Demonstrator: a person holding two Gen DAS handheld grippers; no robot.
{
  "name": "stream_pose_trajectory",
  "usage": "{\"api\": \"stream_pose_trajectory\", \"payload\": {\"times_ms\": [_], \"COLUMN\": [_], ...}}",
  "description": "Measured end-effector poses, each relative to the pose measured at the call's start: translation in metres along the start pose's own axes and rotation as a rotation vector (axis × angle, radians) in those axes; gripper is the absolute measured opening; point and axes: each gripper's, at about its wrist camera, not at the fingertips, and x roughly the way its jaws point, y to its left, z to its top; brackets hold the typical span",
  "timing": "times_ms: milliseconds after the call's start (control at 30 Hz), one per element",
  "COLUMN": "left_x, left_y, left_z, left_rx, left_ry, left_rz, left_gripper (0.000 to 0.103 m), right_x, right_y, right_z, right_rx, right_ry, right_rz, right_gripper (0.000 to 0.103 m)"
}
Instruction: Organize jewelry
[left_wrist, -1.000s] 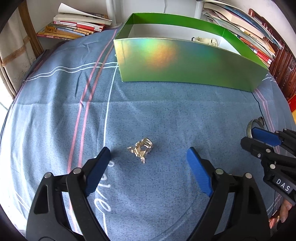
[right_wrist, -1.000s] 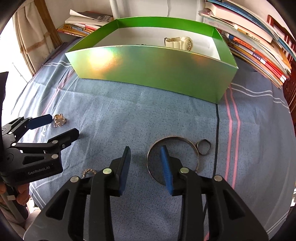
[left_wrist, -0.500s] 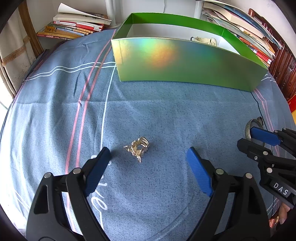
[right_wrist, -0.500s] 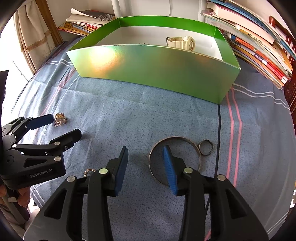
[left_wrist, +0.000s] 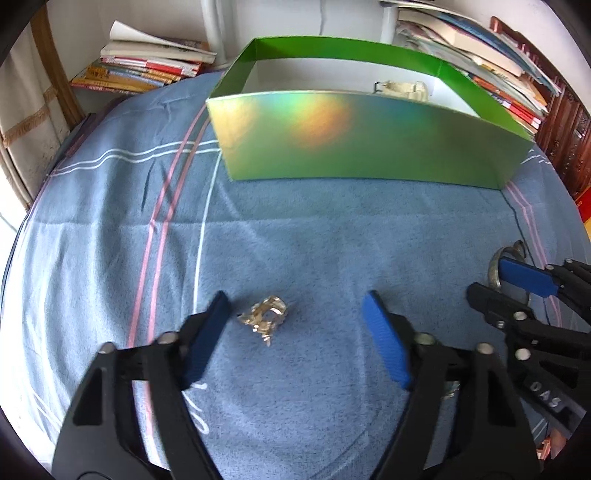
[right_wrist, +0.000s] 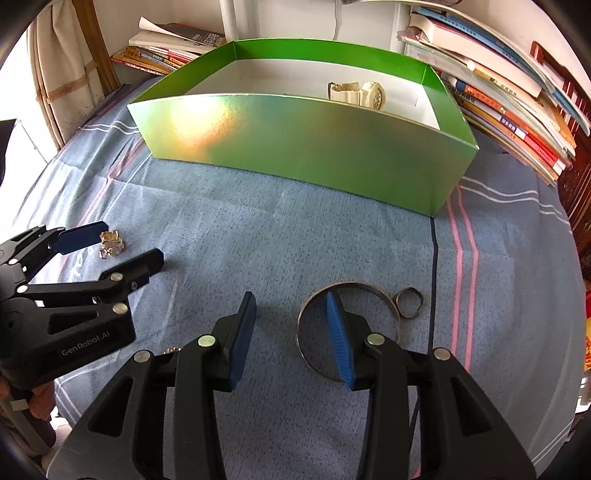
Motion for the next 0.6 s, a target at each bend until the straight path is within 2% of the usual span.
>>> {"api": "stream_pose_trajectory", "payload": {"times_ms": [33, 67, 133, 167, 267, 600], "left_x": [-0.001, -0.002, -0.003, -0.003, -0.004, -0.017], "left_y": [-0.001, -0.002, -0.003, -0.004, -0.006, 0.014], "left_z": [0.0, 0.0, 0.001, 0.001, 0.001, 0.006], "left_rx": [0.0, 0.002, 0.011, 0.013, 0.016, -0.013], "left_ry": [-0.003, -0.008, -0.012, -0.012, -0.012, -0.027], "left_rz": [-0.007, -0.016, -0.027, -0.031, -0.032, -0.045], "left_gripper": [0.051, 0.046, 0.026, 0.023, 0.023, 0.023], "right_x": [0.0, 0.0, 0.0, 0.0, -0.001, -0.023], "right_y": [0.0, 0.0, -0.001, -0.004, -0.008, -0.017], "right_z": [0.0, 0.0, 0.001, 0.001, 0.0, 0.003], "right_rx": [-0.003, -0.003, 0.003, 0.018, 0.043, 0.089], "right_ry": [-0.004, -0.007, -0.008, -0.007, -0.006, -0.06], "right_rz": [-0.007, -0.005, -0.002, 0.004, 0.023, 0.026], "right_gripper": [0.033, 0.026, 0.015, 0.009, 0.004, 0.004]}}
